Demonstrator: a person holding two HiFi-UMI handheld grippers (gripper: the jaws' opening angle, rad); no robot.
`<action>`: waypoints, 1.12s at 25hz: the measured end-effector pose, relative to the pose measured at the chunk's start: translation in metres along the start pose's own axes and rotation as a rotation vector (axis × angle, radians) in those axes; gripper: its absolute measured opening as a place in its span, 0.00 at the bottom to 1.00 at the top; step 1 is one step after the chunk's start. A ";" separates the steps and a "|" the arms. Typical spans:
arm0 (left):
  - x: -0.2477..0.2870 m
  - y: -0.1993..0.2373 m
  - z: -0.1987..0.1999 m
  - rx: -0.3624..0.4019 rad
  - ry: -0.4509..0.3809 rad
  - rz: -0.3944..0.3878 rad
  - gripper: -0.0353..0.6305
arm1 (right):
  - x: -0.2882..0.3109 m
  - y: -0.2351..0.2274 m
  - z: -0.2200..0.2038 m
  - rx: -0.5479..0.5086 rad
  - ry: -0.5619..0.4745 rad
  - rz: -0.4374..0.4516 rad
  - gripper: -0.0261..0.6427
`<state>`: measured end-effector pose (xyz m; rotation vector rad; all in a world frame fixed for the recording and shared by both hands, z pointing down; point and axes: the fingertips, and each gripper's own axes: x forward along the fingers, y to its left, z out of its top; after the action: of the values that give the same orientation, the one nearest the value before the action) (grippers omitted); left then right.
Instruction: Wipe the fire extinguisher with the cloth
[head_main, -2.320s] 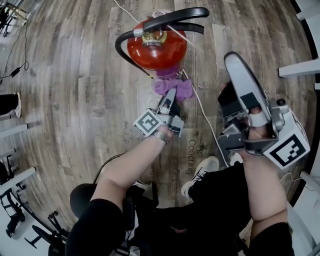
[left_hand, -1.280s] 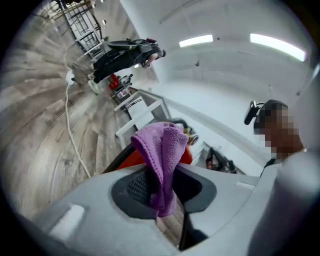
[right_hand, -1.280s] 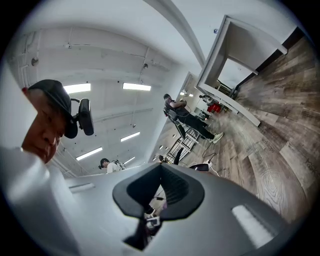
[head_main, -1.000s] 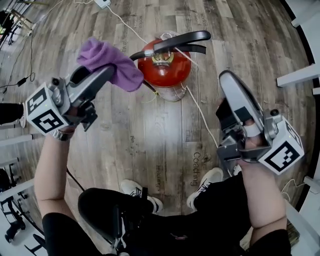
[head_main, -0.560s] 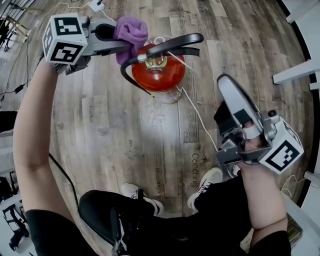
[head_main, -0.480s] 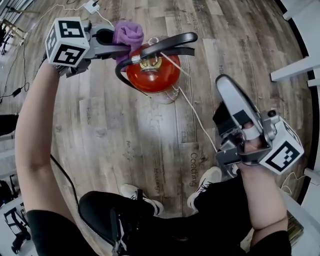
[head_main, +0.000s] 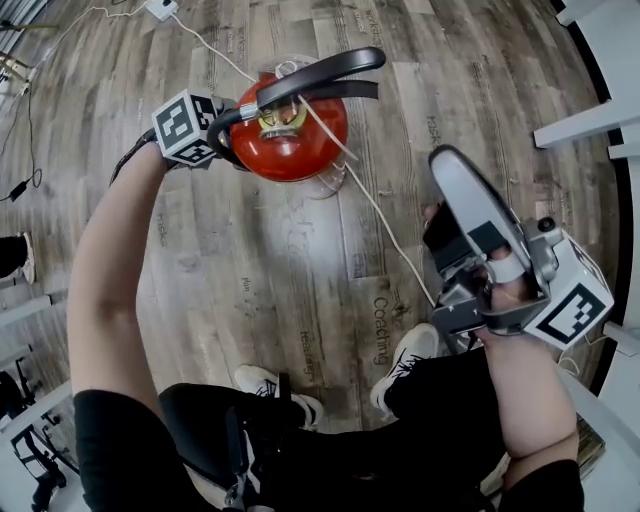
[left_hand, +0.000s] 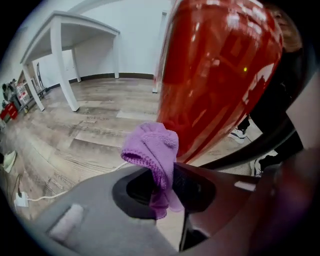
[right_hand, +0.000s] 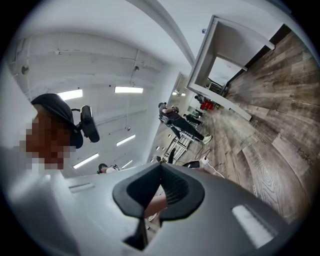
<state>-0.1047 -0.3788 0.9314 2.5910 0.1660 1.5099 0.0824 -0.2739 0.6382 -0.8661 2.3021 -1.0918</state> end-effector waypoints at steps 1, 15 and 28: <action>0.012 0.001 -0.007 -0.011 -0.011 0.011 0.19 | 0.000 0.000 -0.001 -0.001 0.006 -0.001 0.04; 0.069 0.006 -0.048 -0.177 -0.135 0.133 0.19 | 0.000 0.003 -0.009 -0.015 0.031 -0.025 0.04; -0.190 -0.038 0.073 0.048 -0.563 0.709 0.19 | 0.006 0.028 -0.012 -0.042 0.012 0.033 0.04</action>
<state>-0.1357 -0.3768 0.7268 3.1576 -0.8562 0.8123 0.0611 -0.2584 0.6224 -0.8365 2.3485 -1.0402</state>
